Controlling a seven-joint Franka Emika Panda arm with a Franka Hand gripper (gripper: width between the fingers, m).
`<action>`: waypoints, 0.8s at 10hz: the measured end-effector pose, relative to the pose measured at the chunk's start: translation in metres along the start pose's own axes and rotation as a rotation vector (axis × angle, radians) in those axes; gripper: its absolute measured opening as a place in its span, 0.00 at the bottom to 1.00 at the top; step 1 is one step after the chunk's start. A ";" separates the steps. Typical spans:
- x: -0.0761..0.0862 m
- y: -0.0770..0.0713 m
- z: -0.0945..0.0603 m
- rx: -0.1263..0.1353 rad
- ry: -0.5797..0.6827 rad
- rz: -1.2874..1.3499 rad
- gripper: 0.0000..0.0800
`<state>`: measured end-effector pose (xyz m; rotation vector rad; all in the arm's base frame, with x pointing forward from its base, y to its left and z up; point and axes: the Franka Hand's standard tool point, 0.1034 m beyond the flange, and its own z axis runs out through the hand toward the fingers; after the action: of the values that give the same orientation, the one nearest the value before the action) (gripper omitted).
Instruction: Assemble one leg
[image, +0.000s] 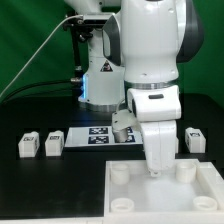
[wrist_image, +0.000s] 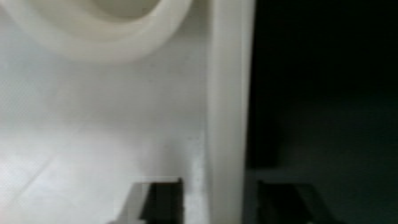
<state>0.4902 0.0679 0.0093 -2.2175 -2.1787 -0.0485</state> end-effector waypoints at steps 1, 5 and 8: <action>0.000 0.000 0.000 0.000 0.000 0.001 0.35; -0.002 0.000 0.000 0.000 0.000 0.003 0.79; -0.002 0.000 0.000 0.001 0.000 0.004 0.81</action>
Offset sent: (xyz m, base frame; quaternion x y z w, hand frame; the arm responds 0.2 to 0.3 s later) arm 0.0000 0.0000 0.0000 0.0000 0.0000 0.0000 1.0000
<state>0.4900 0.0658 0.0090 -2.2217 -2.1736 -0.0475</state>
